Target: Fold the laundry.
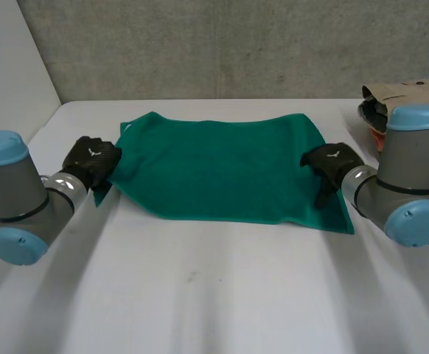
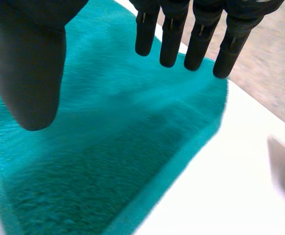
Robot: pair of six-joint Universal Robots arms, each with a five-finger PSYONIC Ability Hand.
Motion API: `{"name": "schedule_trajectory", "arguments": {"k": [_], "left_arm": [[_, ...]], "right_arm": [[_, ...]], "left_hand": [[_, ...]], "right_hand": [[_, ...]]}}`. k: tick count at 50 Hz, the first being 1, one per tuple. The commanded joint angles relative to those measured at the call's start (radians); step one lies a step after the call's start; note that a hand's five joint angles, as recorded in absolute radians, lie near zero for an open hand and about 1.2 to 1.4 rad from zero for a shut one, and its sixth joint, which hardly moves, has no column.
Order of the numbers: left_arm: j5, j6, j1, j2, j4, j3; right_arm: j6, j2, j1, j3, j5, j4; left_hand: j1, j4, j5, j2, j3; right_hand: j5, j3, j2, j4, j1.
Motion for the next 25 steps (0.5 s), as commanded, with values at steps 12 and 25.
{"name": "schedule_trajectory", "arguments": {"k": [12, 25], "left_arm": [[-0.023, -0.112, 0.024, 0.115, -0.064, 0.028], [-0.024, -0.15, 0.016, 0.119, -0.133, 0.113]], "right_arm": [[0.081, -0.175, -0.069, 0.214, -0.053, 0.084], [-0.01, -0.112, -0.094, 0.26, -0.062, -0.003]], "left_hand": [[0.212, 0.197, 0.243, 0.199, 0.204], [0.212, 0.197, 0.243, 0.199, 0.204]], "right_hand": [[0.262, 0.236, 0.245, 0.244, 0.243], [0.376, 0.351, 0.36, 0.358, 0.358]]}}
